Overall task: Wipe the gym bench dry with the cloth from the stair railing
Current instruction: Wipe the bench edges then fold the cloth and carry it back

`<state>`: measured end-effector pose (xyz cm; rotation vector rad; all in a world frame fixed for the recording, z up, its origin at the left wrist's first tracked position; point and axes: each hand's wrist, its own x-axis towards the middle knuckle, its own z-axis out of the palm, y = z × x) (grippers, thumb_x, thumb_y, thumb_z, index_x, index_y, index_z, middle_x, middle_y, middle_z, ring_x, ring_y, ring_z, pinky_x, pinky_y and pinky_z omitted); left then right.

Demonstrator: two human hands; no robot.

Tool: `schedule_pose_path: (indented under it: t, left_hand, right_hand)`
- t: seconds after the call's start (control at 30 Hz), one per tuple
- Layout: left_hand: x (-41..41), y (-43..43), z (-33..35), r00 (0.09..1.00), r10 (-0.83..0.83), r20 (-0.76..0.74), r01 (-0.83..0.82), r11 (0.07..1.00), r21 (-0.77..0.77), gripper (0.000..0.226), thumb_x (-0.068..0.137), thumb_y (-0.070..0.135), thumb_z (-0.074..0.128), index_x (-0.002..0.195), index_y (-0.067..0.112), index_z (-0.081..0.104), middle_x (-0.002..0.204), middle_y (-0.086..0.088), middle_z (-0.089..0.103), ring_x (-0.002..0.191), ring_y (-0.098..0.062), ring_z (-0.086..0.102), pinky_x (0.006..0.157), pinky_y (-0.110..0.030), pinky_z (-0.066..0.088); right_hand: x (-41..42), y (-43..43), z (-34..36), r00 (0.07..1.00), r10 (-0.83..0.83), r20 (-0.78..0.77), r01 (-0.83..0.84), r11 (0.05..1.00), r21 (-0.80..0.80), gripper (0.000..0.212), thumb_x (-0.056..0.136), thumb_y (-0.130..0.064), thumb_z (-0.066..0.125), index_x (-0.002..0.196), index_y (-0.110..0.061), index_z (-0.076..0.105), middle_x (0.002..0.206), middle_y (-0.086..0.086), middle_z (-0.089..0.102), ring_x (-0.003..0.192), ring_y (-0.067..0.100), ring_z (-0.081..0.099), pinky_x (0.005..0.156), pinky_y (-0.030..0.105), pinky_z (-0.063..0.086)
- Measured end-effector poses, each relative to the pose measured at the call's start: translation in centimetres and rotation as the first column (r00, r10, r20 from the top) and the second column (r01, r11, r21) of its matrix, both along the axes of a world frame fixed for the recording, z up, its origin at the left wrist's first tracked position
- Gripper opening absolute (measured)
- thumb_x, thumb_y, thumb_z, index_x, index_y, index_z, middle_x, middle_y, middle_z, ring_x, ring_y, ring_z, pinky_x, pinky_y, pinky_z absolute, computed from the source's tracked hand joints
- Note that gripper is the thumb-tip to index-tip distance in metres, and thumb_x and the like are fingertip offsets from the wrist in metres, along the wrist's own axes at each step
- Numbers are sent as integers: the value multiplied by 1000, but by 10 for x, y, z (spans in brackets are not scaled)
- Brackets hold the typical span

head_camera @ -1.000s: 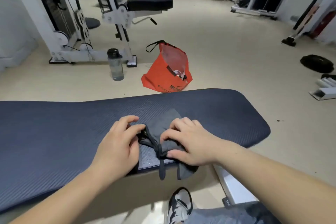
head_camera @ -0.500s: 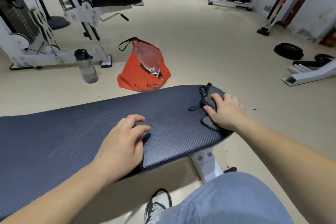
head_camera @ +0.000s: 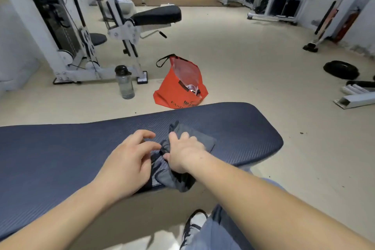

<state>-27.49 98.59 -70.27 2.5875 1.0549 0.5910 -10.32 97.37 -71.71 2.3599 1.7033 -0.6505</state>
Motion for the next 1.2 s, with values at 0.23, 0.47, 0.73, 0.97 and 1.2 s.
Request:
schedule_pose_path:
  t: [0.23,0.47,0.73,0.97,1.2]
  left_hand:
    - [-105,29,1,905,376,197,-346,922,-173,38,94,5,56,124,26,68,126,13,57,98,-1,60,80,-21,47]
    - [-135,57,2,548,809,213,-240,396,-886,40,105,42,47,109,11,72,92,-3,76,74,-17,71,77,-41,58]
    - [-134,113,-4,335,870,362,302,265,-916,34,102,28,56,129,11,67,123,-12,75,119,-28,69,112,-51,44]
    - [-121,120,39,379,870,315,122,291,-949,63,96,-14,52,146,24,48,134,-3,70,124,-26,66,108,-50,47]
    - [-95,125,203,540,805,247,-2,295,-956,78,89,-22,51,144,33,49,129,7,72,117,-21,69,92,-44,58]
  right_hand:
    - [-101,49,31,845,153,-513,-120,988,97,54,95,-36,56,143,-17,40,137,13,58,120,34,60,92,38,51]
    - [-118,99,40,-74,-290,-954,265,917,-299,11,90,-6,60,83,-14,64,74,7,60,58,14,61,54,24,51]
    - [-127,149,12,-369,-303,-879,31,941,-338,56,88,1,53,144,7,47,150,34,49,137,45,51,119,59,35]
    - [-113,157,40,-250,-445,-860,298,810,-505,41,95,-12,69,135,-6,65,130,21,71,124,38,66,107,50,50]
    - [-64,155,224,-100,-495,-863,225,834,-504,19,88,-9,70,104,-3,80,102,20,79,89,29,78,72,34,63]
